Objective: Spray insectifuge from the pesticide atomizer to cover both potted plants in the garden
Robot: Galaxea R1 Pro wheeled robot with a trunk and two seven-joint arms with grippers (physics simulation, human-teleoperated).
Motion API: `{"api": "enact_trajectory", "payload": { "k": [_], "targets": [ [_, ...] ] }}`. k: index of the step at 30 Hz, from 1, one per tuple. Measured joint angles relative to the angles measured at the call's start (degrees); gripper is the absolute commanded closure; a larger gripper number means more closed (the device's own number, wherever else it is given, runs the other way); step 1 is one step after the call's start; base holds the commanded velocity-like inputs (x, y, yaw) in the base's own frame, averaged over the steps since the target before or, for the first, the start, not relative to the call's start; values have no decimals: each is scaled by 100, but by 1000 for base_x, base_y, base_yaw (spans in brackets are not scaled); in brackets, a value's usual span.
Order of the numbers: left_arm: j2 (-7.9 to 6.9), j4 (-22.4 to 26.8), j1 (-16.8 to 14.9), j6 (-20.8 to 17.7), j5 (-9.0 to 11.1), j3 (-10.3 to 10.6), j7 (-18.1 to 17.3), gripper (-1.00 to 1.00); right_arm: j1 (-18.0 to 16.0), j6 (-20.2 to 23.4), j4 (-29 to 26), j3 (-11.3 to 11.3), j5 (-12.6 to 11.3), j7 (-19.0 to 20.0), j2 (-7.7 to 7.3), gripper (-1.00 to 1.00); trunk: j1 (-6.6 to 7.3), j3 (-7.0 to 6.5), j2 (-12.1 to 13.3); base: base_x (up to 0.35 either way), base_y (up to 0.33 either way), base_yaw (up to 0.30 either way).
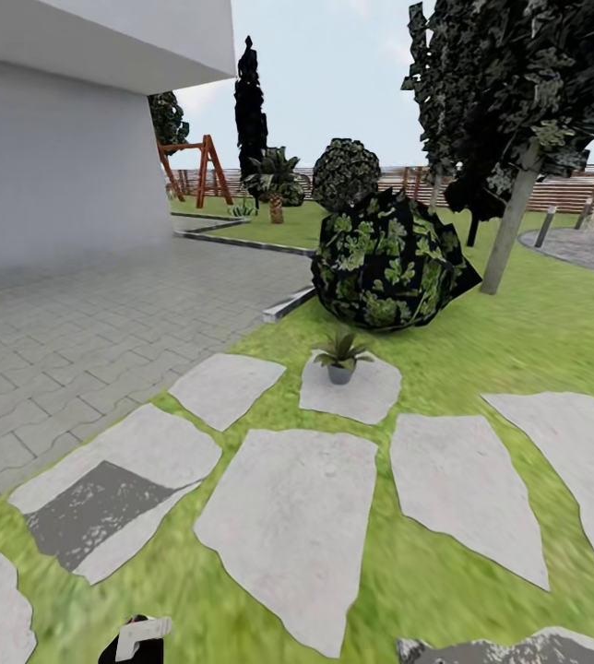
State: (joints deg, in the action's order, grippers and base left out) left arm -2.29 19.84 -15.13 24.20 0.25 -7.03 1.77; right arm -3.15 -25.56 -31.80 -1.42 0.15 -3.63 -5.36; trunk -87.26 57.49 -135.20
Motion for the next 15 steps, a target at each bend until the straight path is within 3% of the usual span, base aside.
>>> {"api": "enact_trajectory", "payload": {
  "k": [8,15],
  "targets": [
    [0,-1,2,-2,0,0,-7,100,0,1,-2,0,0,0,0,-100,0,0,0,279,236,-26],
    [-1,-2,1,-1,0,0,-12,100,1,3,-4,-1,0,0,0,-100,0,-16,0,279,238,-217]
  ]
}}
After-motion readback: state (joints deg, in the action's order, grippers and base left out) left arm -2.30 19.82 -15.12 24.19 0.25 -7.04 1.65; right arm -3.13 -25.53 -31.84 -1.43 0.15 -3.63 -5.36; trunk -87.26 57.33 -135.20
